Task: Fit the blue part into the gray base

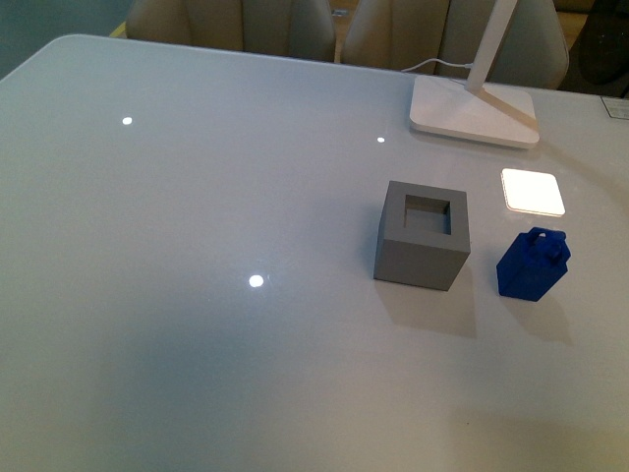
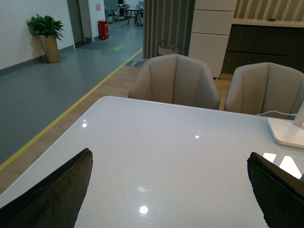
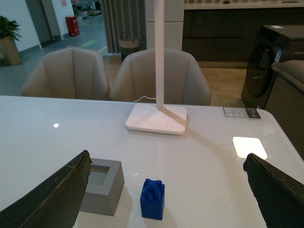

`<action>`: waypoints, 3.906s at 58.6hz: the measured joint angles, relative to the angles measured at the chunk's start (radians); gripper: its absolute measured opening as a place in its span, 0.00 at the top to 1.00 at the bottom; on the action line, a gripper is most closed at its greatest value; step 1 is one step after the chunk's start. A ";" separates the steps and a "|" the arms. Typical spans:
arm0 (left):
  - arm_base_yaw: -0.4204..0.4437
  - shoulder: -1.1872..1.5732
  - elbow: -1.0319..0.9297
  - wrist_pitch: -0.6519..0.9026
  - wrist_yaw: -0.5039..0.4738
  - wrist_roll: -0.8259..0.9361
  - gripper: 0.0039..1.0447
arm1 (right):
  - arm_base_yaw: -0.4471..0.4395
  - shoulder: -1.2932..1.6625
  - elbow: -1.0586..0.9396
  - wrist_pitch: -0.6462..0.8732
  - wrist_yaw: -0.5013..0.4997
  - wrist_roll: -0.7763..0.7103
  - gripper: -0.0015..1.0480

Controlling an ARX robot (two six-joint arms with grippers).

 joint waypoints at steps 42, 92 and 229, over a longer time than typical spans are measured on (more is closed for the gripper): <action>0.000 0.000 0.000 0.000 0.000 0.000 0.07 | 0.009 0.024 0.016 -0.050 0.031 0.008 0.09; 0.000 0.000 0.000 0.000 0.000 0.000 0.07 | 0.014 1.989 0.885 0.089 -0.034 0.146 0.09; 0.000 0.000 0.000 0.000 0.000 0.000 0.07 | 0.314 2.009 1.144 -0.075 0.008 0.472 0.58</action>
